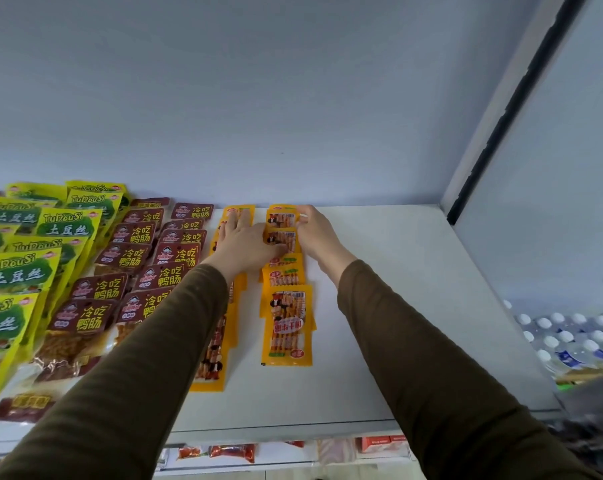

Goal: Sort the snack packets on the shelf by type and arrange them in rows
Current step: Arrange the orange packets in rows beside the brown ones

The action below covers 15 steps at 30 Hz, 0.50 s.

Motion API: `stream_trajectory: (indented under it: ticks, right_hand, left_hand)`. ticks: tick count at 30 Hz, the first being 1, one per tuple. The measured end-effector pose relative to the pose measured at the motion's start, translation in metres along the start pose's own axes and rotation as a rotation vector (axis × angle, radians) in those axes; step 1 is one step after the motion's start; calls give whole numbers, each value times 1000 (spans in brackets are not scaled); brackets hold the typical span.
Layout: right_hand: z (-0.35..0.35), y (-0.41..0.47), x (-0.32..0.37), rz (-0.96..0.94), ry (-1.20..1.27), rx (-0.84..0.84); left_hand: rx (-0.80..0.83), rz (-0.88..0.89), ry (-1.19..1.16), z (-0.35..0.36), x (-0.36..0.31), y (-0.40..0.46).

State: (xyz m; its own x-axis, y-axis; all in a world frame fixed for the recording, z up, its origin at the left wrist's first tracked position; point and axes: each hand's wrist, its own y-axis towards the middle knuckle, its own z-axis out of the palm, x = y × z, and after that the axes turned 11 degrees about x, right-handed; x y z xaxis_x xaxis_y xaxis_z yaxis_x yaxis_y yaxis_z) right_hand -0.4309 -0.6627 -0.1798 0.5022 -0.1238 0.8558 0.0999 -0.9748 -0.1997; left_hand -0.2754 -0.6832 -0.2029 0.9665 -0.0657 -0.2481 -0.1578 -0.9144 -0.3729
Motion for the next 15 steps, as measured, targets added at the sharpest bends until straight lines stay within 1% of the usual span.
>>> stream_trajectory:
  ticks: [5, 8, 9, 12, 13, 14, 15]
  right_hand:
    - [-3, -7, -5, 27, -74, 34]
    - [0, -15, -7, 9, -82, 65]
    - [-1, -18, -7, 3, -84, 66]
    - [-9, -31, -13, 1, -100, 38]
    - [-11, -37, -17, 15, -92, 33]
    - [-12, -43, -21, 32, -72, 36]
    - [-11, -50, -24, 40, -52, 47]
  left_hand:
    - [-20, 21, 75, -2, 5, -6]
    - [32, 20, 78, -4, 1, -15]
    - [21, 35, 104, -6, 0, -19]
    - [-148, 80, 74, -8, 8, -45]
    - [-189, 96, 109, -6, 13, -58]
    - [-203, 110, 176, -1, 14, -71]
    - [-181, 109, 257, 5, 13, -82]
